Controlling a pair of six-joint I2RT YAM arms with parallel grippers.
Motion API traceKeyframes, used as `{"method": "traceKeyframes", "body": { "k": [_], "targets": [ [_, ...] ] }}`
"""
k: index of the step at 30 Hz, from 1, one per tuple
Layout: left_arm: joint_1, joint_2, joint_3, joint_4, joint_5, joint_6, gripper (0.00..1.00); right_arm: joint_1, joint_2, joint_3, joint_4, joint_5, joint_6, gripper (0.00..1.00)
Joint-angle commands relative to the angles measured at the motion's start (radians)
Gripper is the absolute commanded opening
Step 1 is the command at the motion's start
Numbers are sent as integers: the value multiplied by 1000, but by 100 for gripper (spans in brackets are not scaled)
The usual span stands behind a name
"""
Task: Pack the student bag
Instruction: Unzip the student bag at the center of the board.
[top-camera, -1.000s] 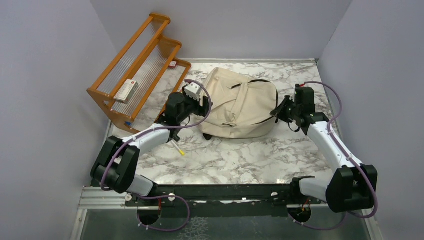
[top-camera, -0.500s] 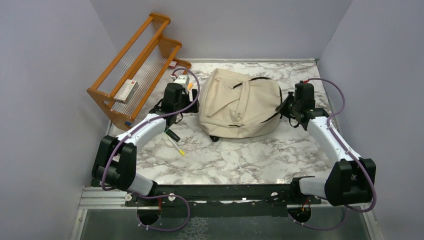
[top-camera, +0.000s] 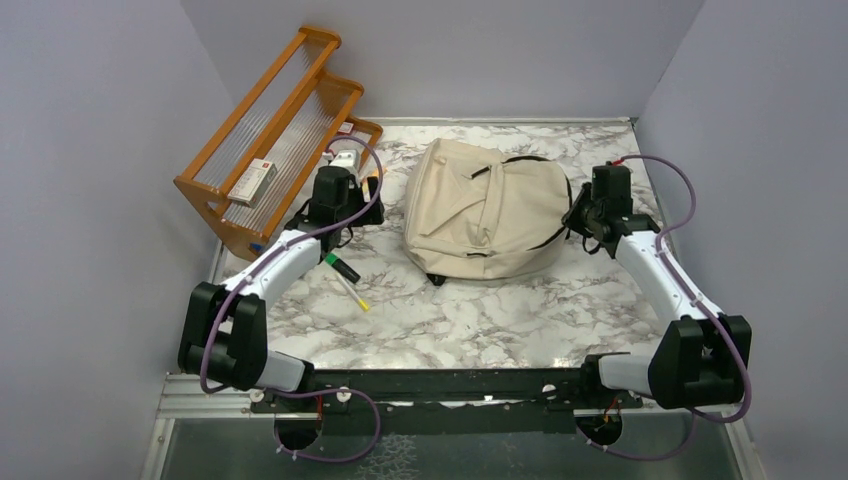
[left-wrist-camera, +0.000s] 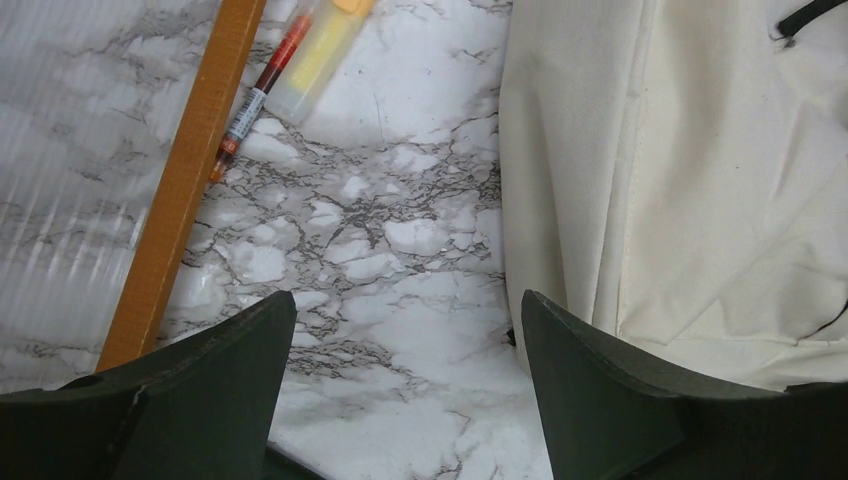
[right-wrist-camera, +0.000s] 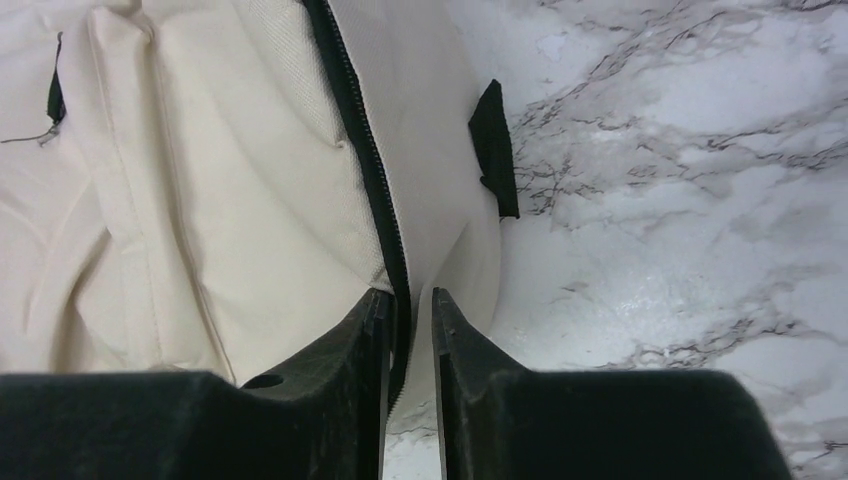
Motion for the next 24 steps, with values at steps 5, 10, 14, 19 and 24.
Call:
{"method": "traceKeyframes", "body": {
  "k": [5, 10, 14, 19, 24],
  "targets": [
    [12, -97, -34, 70, 1, 2, 84, -12, -69, 77, -40, 61, -49, 35],
    [13, -93, -39, 63, -1, 0, 84, -11, -104, 111, -53, -24, -91, 40],
    [13, -99, -39, 56, -10, -24, 84, -11, -90, 157, -57, -159, -143, 44],
    [13, -106, -50, 62, 4, -73, 84, -7, 1, 246, -79, -342, -171, 47],
    [11, -66, -44, 99, 86, -91, 83, 86, 155, 358, -82, -395, -180, 48]
  ]
}}
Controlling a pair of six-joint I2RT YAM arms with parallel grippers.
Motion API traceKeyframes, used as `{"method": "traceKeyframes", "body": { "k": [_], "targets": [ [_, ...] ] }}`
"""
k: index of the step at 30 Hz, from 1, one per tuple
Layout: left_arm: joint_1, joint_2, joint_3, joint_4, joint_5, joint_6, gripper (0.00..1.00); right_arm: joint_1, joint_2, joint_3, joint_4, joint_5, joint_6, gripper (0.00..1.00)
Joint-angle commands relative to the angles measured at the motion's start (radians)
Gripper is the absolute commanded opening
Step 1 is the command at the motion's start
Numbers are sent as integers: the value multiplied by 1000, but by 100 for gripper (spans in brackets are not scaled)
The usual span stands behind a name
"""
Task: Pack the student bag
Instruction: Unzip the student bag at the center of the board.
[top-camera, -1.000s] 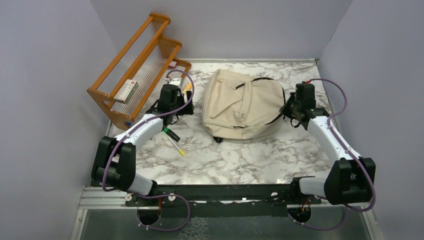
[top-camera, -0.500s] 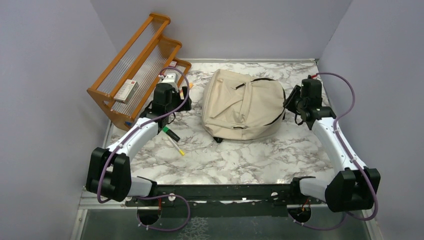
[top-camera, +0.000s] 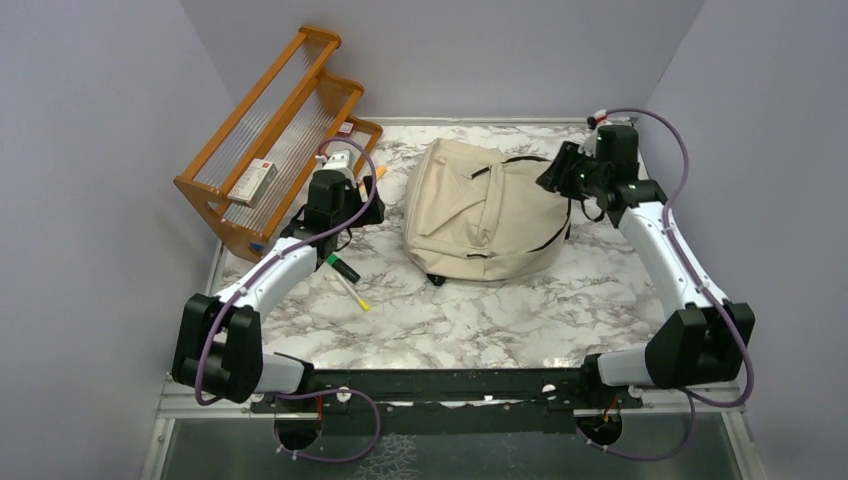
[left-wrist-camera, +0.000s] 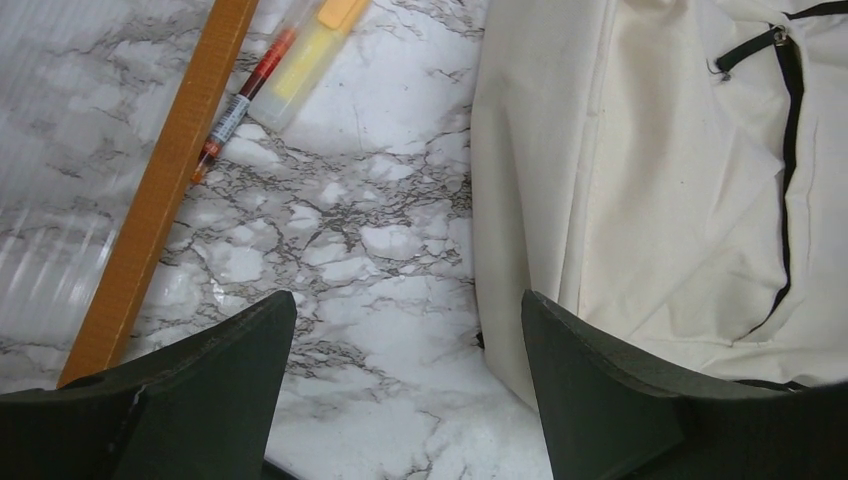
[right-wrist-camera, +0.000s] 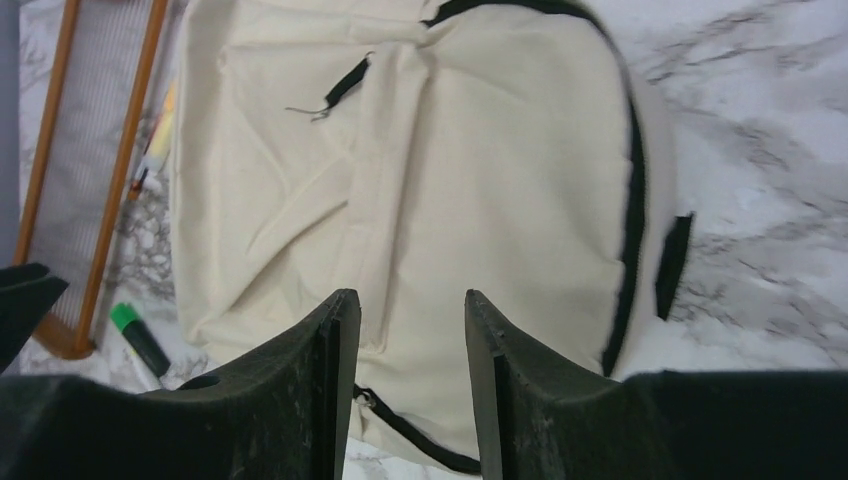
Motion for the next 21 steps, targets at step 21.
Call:
{"method": "traceKeyframes", "body": {
  "k": [21],
  "targets": [
    [-54, 219, 234, 152, 255, 96, 82, 243, 703, 616, -185, 222, -49, 48]
  ]
}}
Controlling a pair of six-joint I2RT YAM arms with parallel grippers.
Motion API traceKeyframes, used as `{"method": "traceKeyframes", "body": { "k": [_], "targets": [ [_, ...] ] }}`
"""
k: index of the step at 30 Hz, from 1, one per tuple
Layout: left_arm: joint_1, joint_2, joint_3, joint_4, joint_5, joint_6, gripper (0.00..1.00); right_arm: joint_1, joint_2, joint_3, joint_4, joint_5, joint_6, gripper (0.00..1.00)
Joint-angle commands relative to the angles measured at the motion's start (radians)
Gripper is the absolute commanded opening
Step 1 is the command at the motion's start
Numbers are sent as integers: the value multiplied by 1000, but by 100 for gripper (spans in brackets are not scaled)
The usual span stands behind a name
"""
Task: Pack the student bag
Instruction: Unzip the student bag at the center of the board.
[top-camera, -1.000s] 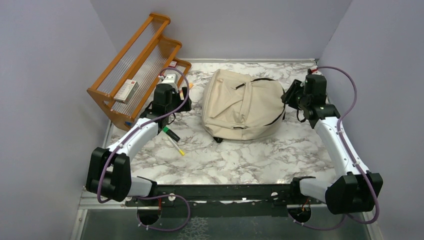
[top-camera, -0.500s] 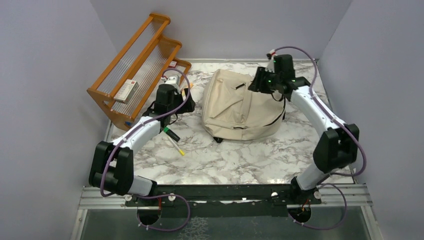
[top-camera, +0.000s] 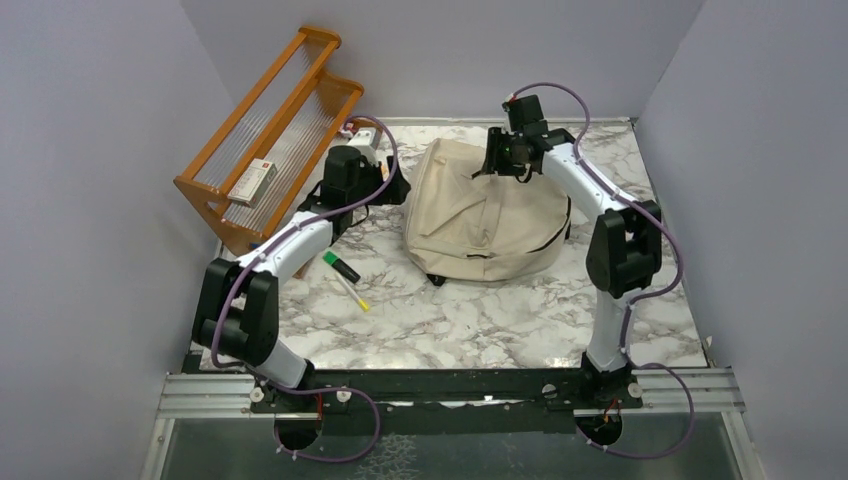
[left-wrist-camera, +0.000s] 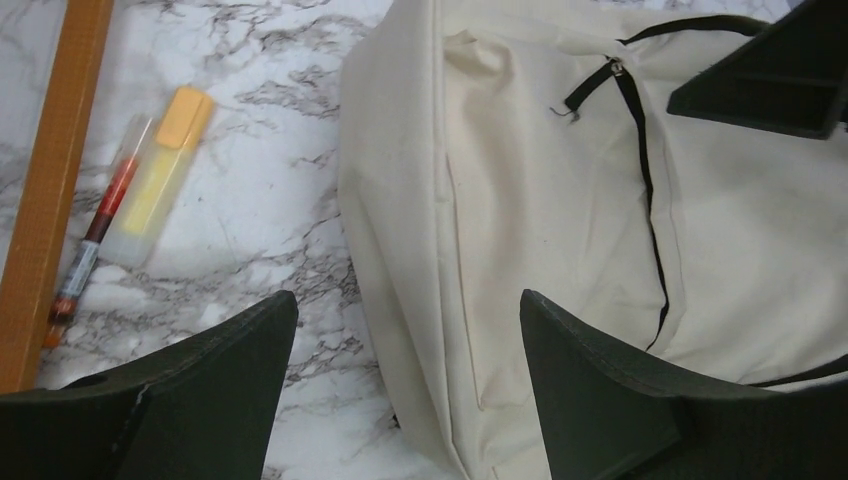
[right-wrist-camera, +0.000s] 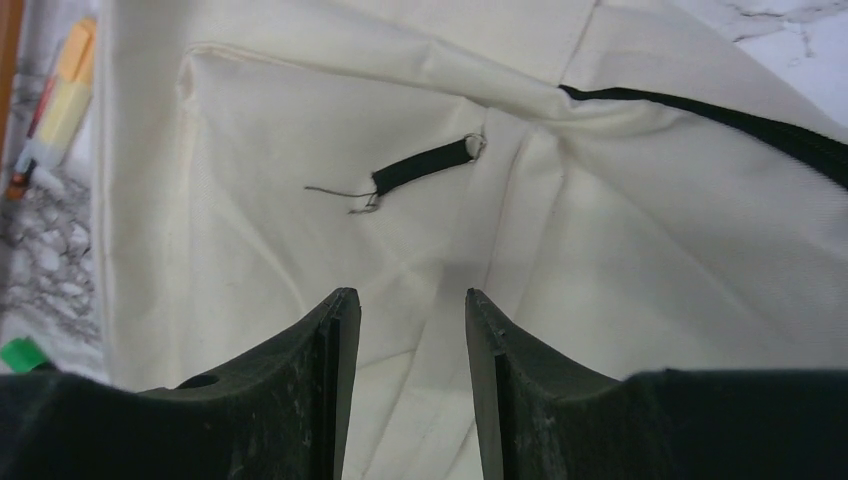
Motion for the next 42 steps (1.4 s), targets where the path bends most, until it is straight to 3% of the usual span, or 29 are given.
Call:
{"method": "traceKeyframes", "body": {
  "k": [1, 12, 20, 24, 33, 42],
  "targets": [
    [-29, 53, 73, 88, 80, 94, 82, -6, 59, 69, -61, 130, -4, 48],
    [-79, 214, 263, 86, 157, 229, 82, -11, 208, 172, -110, 162, -19, 48],
    [-151, 305, 373, 34, 259, 432, 79, -17, 148, 84, -35, 168, -33, 13],
    [-169, 361, 455, -10, 317, 505, 76, -18, 66, -29, 55, 104, -56, 1],
    [-171, 415, 565, -189, 513, 722, 71, -19, -187, -348, 326, -174, -103, 1],
    [-176, 461, 634, -274, 619, 815, 68, -18, -302, -494, 409, -319, -130, 1]
  ]
}}
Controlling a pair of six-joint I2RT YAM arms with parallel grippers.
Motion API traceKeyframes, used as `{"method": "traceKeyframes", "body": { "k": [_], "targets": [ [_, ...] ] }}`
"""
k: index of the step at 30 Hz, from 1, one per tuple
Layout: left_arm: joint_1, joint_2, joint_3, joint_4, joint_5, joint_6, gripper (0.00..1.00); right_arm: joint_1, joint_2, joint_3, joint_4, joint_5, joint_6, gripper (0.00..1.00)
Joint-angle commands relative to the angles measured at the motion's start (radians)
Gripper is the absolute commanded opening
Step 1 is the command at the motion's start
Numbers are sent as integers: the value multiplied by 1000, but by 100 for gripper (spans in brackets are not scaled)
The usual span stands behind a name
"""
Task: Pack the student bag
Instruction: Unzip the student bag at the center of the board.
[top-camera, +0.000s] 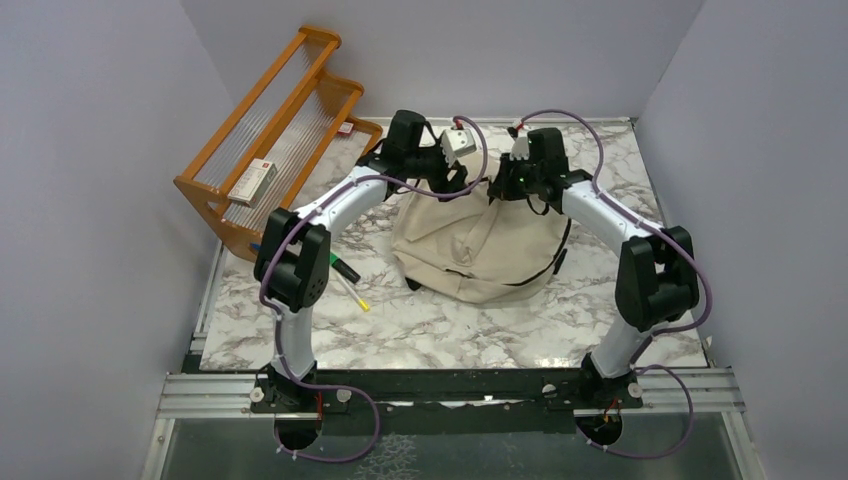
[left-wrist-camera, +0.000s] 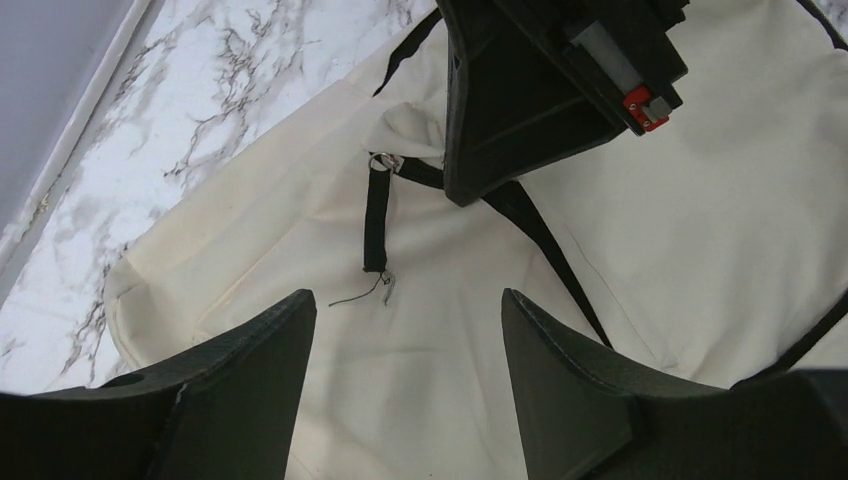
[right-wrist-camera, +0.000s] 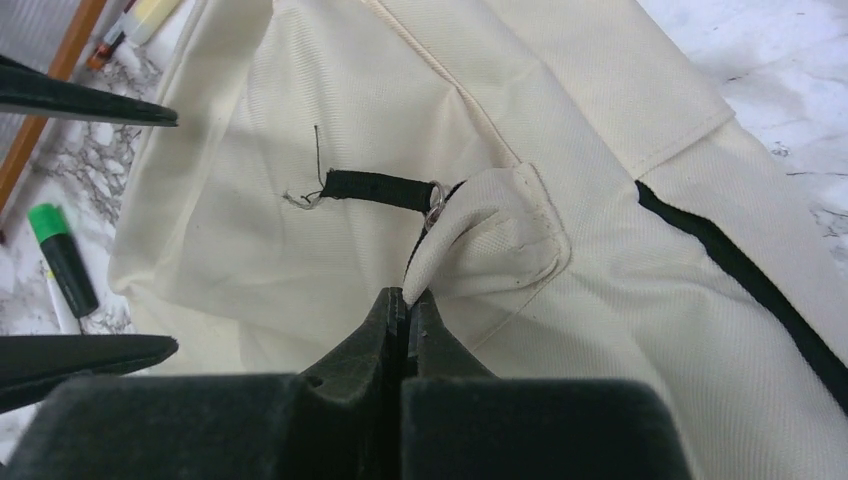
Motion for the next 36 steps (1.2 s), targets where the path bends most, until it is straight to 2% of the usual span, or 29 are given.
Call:
{"method": "traceKeyframes", "body": {
  "k": [1, 17, 32, 36],
  "targets": [
    [-6, 45, 66, -64, 95, 83, 68, 8, -63, -53, 79, -138, -27, 1],
    [-35, 182, 191, -70, 54, 66, 68, 9, -119, -112, 91, -156, -44, 1],
    [-49, 238, 251, -80, 65, 45, 47, 9, -128, -119, 87, -148, -46, 1],
    [-51, 251, 269, -102, 65, 48, 36, 8, -125, -118, 86, -143, -45, 1]
  ]
}}
